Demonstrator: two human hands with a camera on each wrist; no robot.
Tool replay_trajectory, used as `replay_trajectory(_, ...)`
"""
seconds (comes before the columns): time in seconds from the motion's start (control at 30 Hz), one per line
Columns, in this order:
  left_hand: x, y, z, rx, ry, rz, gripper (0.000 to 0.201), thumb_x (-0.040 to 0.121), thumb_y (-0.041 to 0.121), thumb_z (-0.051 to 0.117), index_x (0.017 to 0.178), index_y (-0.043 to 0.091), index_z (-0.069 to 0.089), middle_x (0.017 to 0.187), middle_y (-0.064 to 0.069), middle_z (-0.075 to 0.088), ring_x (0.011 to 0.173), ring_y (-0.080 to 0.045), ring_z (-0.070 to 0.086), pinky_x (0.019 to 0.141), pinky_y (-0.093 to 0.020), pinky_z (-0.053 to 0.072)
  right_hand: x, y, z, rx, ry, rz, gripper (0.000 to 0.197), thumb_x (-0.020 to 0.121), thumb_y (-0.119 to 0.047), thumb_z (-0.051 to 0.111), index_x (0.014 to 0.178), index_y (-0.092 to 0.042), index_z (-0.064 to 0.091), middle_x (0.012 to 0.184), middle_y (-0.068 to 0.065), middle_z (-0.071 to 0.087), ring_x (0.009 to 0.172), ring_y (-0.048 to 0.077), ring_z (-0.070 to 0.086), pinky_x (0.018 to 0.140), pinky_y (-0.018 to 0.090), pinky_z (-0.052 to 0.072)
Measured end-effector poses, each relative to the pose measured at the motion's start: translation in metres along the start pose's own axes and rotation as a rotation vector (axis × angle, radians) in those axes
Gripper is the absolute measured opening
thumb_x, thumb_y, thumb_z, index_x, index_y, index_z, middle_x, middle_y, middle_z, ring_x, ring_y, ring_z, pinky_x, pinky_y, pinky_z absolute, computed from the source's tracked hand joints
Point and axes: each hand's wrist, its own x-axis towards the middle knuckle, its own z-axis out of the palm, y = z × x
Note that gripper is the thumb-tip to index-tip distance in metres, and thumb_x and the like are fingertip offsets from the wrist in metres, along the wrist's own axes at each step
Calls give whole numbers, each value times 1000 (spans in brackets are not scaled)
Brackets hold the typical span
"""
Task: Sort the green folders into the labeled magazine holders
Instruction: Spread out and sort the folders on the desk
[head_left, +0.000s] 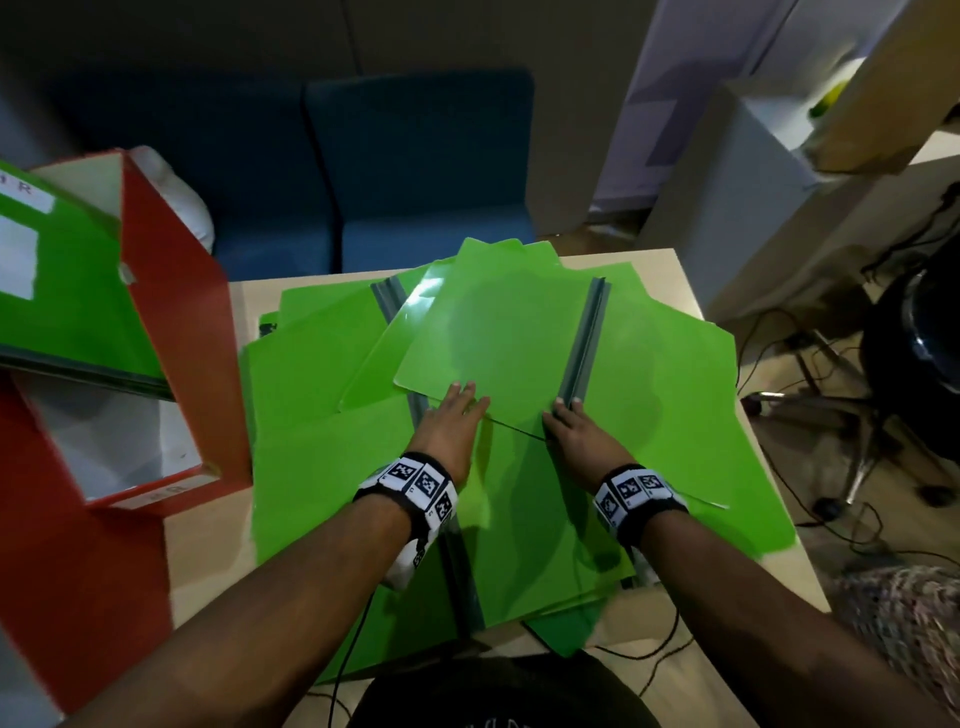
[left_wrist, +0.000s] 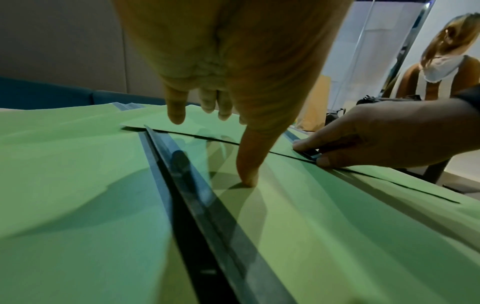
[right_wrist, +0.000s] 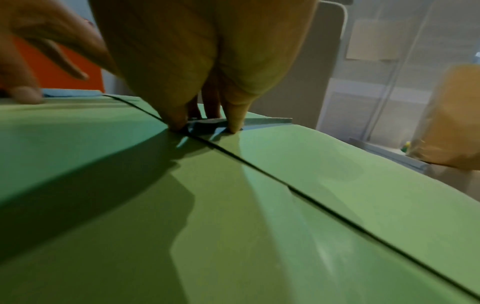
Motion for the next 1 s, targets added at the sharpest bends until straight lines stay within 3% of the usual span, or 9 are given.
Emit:
replay_trajectory(0.13, 6, 3, 2, 119, -27, 33, 95, 85, 8, 66, 154, 24, 2, 161, 0, -11, 148, -21, -6, 119, -45, 12, -11, -6, 5, -83, -47, -135, 88, 80, -2, 71, 151, -8, 18, 159, 16, 7, 146, 39, 3, 113, 50, 29)
replay_trajectory(0.2, 6, 3, 4, 109, -41, 48, 92, 87, 14, 65, 154, 25, 2, 162, 0, -7, 149, -21, 1, 120, -45, 15, -16, -7, 1, -101, -59, -164, 81, 84, -3, 66, 150, -8, 20, 159, 16, 9, 146, 38, 2, 112, 50, 32)
replay_trajectory(0.33, 3, 0, 3, 32, -12, 23, 89, 88, 26, 67, 154, 23, 7, 156, -4, 28, 134, -27, 42, 109, -44, 39, -19, -2, -5, -86, -88, -236, 65, 89, -8, 61, 147, -8, 31, 158, 12, 18, 146, 36, 8, 112, 49, 33)
replay_trajectory(0.43, 2, -3, 1, 136, 12, 48, 86, 89, 37, 65, 154, 20, 11, 146, -7, 40, 130, -26, 42, 110, -45, 35, -20, 0, 0, -37, -85, -297, 50, 94, -12, 56, 141, -8, 41, 156, 9, 26, 146, 33, 9, 113, 47, 31)
replay_trajectory(0.57, -4, -9, 8, 189, -11, 79, 66, 89, 43, 61, 144, 16, 35, 153, -8, 27, 142, -26, 23, 117, -57, 15, -16, 1, 1, -34, -81, -364, 42, 93, -10, 56, 134, -4, 50, 152, 10, 33, 146, 29, 12, 114, 41, 31)
replay_trajectory(0.67, -11, -13, 13, 156, -93, 51, 74, 89, 44, 61, 146, 10, 29, 161, -5, 6, 146, -28, 16, 113, -61, 23, -9, -4, -3, -65, -55, -409, 38, 91, -7, 59, 128, -1, 56, 149, 12, 38, 146, 27, 17, 112, 41, 34)
replay_trajectory(0.8, -24, -21, 17, 187, -102, 33, 83, 90, 42, 61, 151, 13, 12, 159, -15, 14, 140, -35, 31, 107, -57, 37, 0, -12, -8, -62, -11, -478, 30, 90, -5, 59, 120, 1, 62, 145, 13, 45, 144, 24, 26, 109, 40, 39)
replay_trajectory(0.9, -37, -25, 22, 226, -109, 0, 89, 90, 41, 59, 152, 16, 1, 156, -22, 17, 136, -40, 36, 107, -54, 38, 6, -21, -10, -22, 13, -504, 28, 93, -10, 58, 120, -5, 63, 143, 11, 48, 137, 24, 39, 105, 41, 44)
replay_trajectory(1.0, -51, -32, 25, 186, -143, -81, 90, 88, 38, 61, 152, 19, 1, 157, -21, 12, 138, -41, 31, 109, -55, 35, 7, -35, -13, -40, 74, -537, 32, 94, -17, 58, 125, -13, 60, 147, 7, 43, 127, 25, 50, 103, 41, 45)
